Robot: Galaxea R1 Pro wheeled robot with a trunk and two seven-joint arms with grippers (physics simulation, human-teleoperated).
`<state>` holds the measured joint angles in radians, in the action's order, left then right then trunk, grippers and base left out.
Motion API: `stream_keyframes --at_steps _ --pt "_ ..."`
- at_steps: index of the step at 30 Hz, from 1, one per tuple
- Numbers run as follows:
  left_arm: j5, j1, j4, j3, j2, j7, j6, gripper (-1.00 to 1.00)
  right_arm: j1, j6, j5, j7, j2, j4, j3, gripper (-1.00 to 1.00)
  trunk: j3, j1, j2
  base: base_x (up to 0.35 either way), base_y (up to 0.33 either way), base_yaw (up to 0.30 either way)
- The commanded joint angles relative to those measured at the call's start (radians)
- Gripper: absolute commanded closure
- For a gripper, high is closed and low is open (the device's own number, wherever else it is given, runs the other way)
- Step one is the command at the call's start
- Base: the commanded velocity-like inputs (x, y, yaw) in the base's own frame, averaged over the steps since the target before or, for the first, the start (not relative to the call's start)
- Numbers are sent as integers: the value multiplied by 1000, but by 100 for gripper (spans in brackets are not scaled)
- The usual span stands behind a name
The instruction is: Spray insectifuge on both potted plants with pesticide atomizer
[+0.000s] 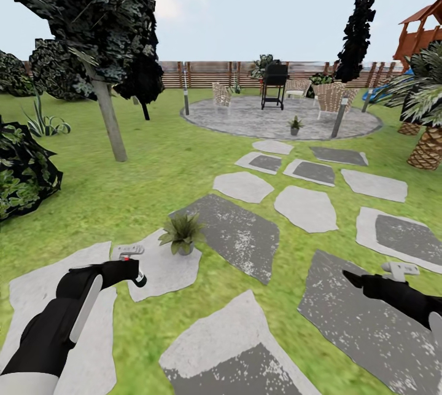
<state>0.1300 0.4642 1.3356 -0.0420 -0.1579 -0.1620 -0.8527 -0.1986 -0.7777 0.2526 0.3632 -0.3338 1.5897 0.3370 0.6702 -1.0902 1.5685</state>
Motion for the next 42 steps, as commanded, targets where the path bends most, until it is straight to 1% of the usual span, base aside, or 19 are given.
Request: stream_keyframes --at_steps 1,9,24,34,42 --pt "7 1 0 -1 0 0 -5 100 -1 -5 -1 5 -2 1 2 -100 1 0 0 0 238 0" --pt "7 1 0 -1 0 0 -5 100 -1 -1 -1 5 -14 1 2 -100 1 0 0 0 280 0" --pt "7 1 -1 -1 0 0 -6 100 1 -3 0 7 -14 1 2 -100 1 0 0 13 299 0" --pt "6 1 -4 -1 0 0 -6 100 1 -5 0 7 -16 1 2 -100 1 0 0 98 293 0" --pt "6 1 -9 -1 0 0 -6 100 1 -3 0 7 -15 1 2 -100 1 0 0 198 228 0"
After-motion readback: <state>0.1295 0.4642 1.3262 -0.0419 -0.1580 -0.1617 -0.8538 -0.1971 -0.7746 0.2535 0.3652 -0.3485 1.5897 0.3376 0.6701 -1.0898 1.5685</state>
